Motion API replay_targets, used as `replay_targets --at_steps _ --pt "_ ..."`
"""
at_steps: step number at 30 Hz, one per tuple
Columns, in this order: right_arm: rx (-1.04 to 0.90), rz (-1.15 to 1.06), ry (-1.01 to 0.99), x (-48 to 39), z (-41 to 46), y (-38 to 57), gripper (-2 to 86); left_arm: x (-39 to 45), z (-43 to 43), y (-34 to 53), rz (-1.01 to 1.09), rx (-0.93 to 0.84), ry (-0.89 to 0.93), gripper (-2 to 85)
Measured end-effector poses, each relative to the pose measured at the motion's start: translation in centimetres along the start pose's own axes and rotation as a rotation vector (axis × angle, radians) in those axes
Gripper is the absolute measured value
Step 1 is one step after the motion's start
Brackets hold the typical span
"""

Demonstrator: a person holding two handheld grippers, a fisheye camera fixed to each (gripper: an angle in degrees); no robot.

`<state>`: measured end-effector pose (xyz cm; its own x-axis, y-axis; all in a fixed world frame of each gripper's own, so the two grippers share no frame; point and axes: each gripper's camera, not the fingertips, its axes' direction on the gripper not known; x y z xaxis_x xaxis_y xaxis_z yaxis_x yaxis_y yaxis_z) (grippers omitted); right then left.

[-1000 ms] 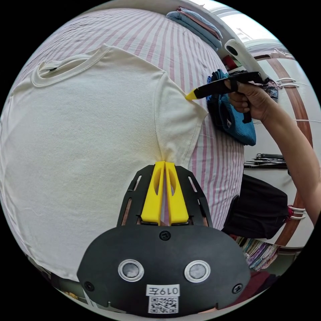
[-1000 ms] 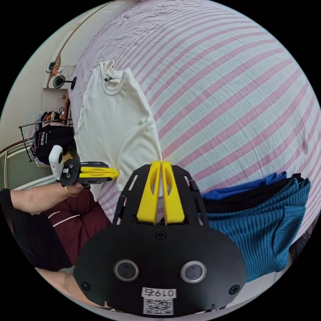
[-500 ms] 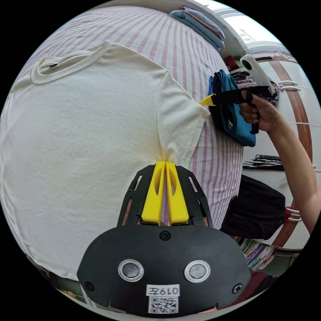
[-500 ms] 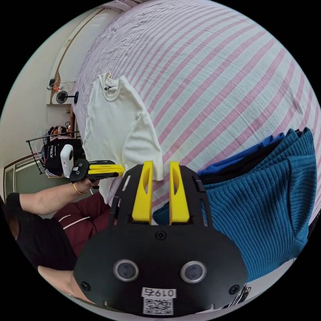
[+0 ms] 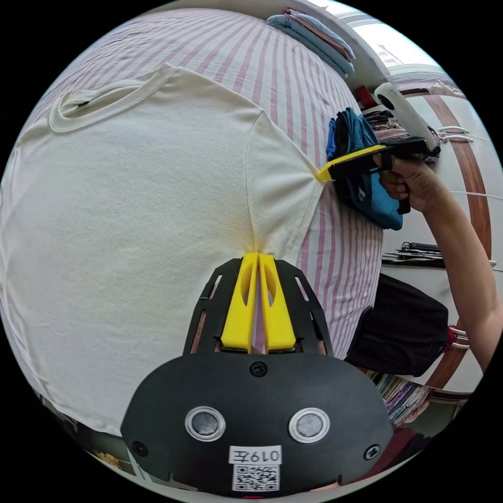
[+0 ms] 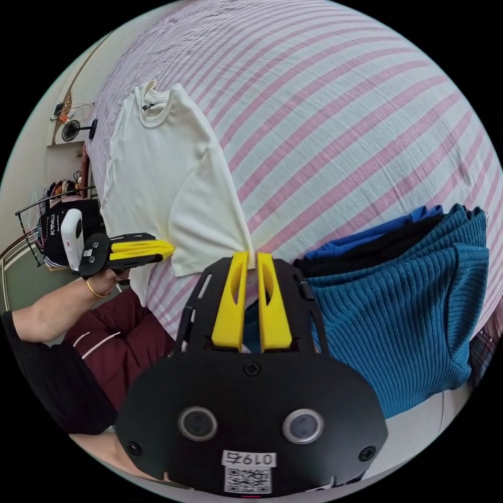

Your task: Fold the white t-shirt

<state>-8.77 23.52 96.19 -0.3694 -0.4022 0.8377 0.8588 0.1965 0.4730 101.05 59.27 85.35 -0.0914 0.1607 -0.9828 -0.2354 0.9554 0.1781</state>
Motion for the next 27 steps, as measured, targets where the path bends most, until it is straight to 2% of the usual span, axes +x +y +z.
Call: replay_targets --at_steps 5,9,14,16,19,24,27 --pt "0.029 0.028 0.141 -3.6 0.5 2.3 7.4 0.7 -1.1 1.1 0.001 0.011 -0.004 0.7" --pt "0.186 -0.071 0.199 -9.8 2.1 5.1 2.8 1.1 -1.9 1.8 0.0 0.021 -0.007 0.8" --pt "0.154 -0.062 0.366 -12.9 7.8 7.7 0.1 2.3 -3.8 3.1 0.039 0.034 -0.059 0.8" --pt "0.284 -0.031 0.317 -14.5 7.8 10.2 0.8 2.8 -4.9 3.8 0.058 0.063 -0.07 0.8" --pt "0.361 0.034 0.224 -16.9 8.7 13.2 4.8 3.2 -6.8 5.5 0.074 0.121 -0.086 0.8" --pt "0.309 0.101 -0.003 -19.9 14.1 16.3 9.0 2.9 -9.1 7.6 0.034 0.17 -0.076 0.8" --pt "0.343 0.124 0.048 -22.3 16.4 17.9 8.7 2.8 -10.3 7.6 0.029 0.174 -0.087 0.9"
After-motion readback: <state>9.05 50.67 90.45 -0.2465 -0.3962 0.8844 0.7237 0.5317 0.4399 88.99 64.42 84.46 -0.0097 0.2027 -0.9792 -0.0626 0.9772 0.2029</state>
